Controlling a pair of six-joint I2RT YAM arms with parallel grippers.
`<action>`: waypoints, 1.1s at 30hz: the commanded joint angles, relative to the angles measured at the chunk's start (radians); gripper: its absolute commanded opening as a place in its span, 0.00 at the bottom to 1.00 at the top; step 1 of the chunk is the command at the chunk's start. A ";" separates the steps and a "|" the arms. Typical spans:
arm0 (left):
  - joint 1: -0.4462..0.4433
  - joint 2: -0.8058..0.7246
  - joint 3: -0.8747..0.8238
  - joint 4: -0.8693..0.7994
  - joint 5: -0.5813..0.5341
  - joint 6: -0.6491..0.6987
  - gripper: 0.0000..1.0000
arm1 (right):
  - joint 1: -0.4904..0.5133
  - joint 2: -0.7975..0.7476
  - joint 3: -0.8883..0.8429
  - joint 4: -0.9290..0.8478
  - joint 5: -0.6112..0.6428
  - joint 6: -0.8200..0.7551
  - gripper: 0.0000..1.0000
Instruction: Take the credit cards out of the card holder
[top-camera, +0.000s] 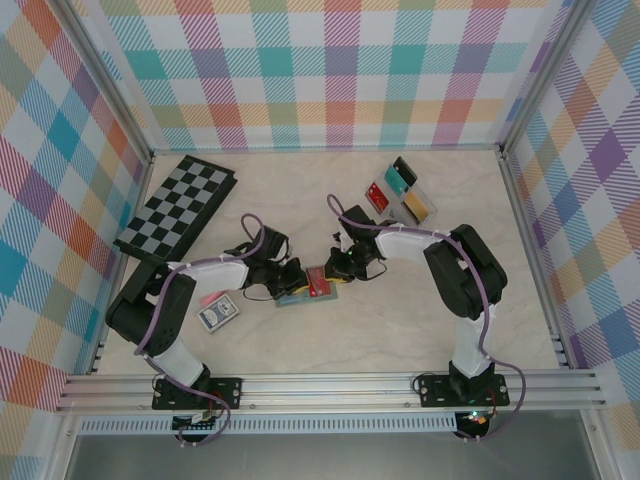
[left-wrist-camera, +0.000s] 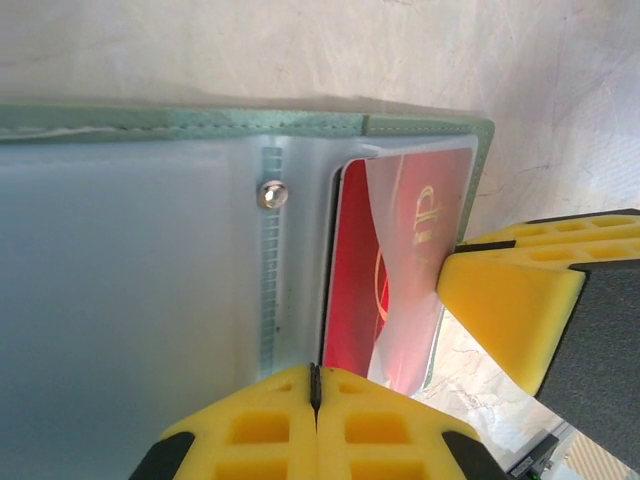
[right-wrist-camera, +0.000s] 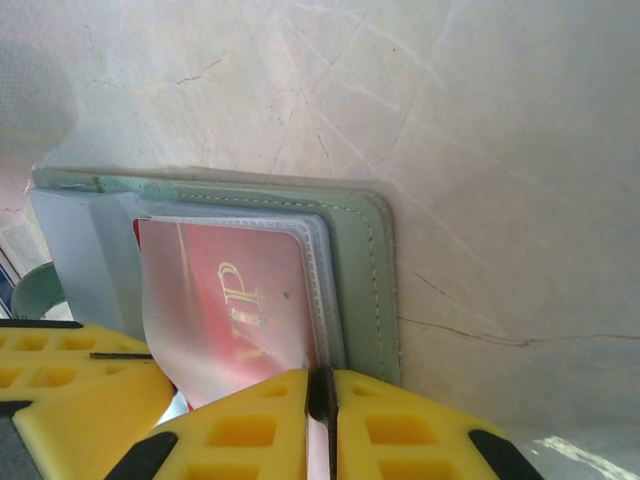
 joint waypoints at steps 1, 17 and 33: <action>0.018 -0.039 -0.020 -0.014 0.000 0.029 0.00 | 0.002 -0.011 -0.002 -0.037 0.049 0.013 0.13; 0.024 -0.005 -0.018 0.052 0.056 -0.001 0.12 | 0.002 0.012 -0.002 -0.014 -0.014 0.020 0.13; 0.022 0.055 0.008 0.090 0.095 -0.012 0.12 | 0.002 0.026 -0.002 -0.008 -0.030 0.018 0.13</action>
